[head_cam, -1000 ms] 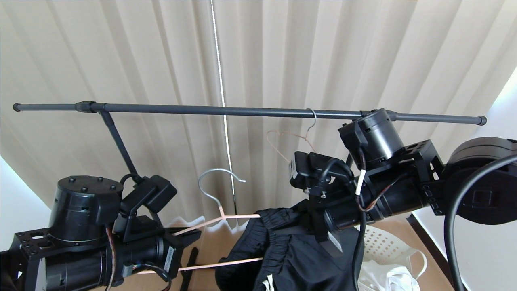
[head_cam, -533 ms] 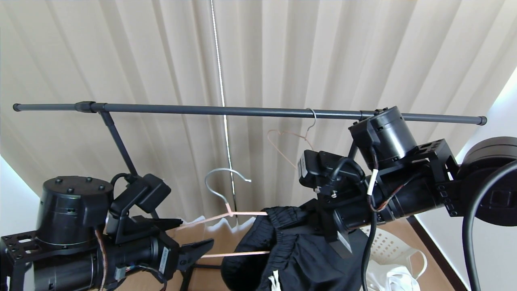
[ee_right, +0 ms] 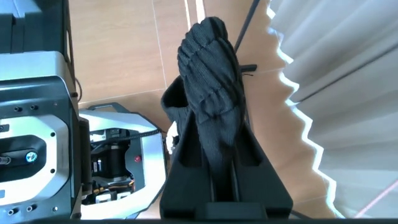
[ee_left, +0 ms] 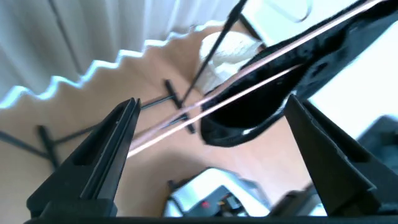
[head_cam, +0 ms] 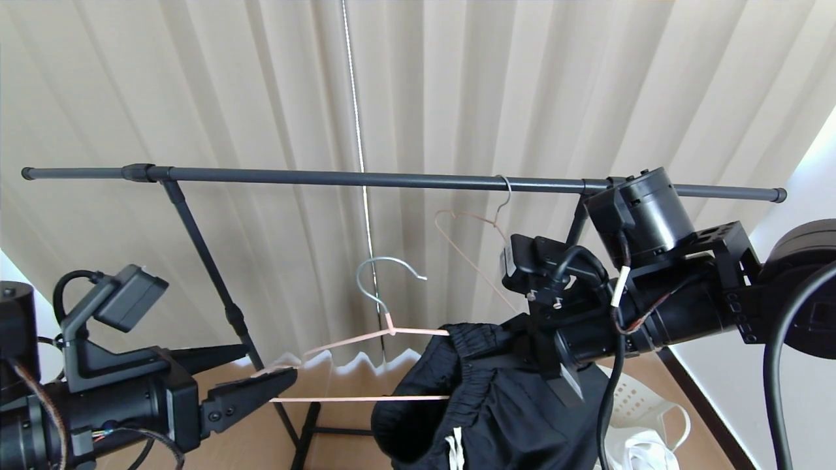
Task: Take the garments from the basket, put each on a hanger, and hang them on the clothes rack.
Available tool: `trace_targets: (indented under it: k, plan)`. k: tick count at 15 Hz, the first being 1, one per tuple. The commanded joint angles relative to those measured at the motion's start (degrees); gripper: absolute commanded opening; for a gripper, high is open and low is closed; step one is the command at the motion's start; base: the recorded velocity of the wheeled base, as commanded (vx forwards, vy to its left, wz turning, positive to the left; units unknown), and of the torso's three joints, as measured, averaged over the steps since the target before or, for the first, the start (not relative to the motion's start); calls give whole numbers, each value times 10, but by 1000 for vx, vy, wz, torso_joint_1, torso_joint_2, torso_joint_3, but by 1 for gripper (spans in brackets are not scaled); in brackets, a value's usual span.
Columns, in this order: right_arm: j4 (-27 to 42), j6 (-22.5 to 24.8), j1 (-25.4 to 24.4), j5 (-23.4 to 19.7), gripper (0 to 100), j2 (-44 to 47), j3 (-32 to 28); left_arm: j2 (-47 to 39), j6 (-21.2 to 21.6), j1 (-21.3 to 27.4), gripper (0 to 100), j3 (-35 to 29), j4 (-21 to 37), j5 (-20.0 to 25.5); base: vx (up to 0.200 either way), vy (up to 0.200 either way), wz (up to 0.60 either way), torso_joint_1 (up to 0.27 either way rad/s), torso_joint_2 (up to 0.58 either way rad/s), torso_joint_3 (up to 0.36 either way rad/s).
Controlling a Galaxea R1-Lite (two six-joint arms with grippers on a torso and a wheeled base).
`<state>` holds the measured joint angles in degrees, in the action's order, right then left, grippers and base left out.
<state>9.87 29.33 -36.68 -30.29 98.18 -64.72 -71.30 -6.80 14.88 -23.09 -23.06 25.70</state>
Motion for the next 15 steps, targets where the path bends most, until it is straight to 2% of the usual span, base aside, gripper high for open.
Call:
trace_targets:
  k: [1, 2, 3, 5, 7, 10, 11, 12, 14, 15]
  plan:
    - [-1, 0, 4, 5, 0, -14, 11, 22, -25, -38, 100, 9, 2, 26, 0, 0, 0, 0, 0, 0]
    - [-13, 0, 5, 16, 0, -19, 20, 19, -48, -40, 100, 16, 3, 35, 0, 0, 0, 0, 0, 0]
    - [-14, -1, 5, 16, 0, -19, 21, 19, -49, -40, 100, 18, 3, 35, 0, 0, 0, 0, 0, 0]
    - [-57, -1, 5, 66, 0, -19, 41, 0, -55, -47, 100, 23, 14, 31, 0, 0, 0, 0, 0, 0]
    - [-89, -29, 3, 88, 0, -20, 53, -3, -56, -82, 100, 21, 34, 30, 0, 0, 0, 0, 0, 0]
    - [-128, -49, -2, 120, 0, -22, 57, -17, -54, -82, 100, 43, 55, 29, 0, 0, 0, 0, 0, 0]
    - [-135, -56, -8, 131, 0, -25, 57, -39, -54, -63, 100, 49, 56, 19, 0, 0, 0, 0, 0, 0]
    - [-141, -70, -15, 133, 0, -27, 59, -67, -55, -29, 100, 48, 56, -10, 0, 0, 0, 0, 0, 0]
    - [-154, -82, -18, 135, 0, -27, 59, -131, -67, 46, 100, 35, 51, -100, 0, 0, 0, 0, 0, 0]
    - [-162, -87, -19, 137, 0, -27, 63, -167, -100, 96, 100, 7, 52, -151, 0, 0, 0, 0, 0, 0]
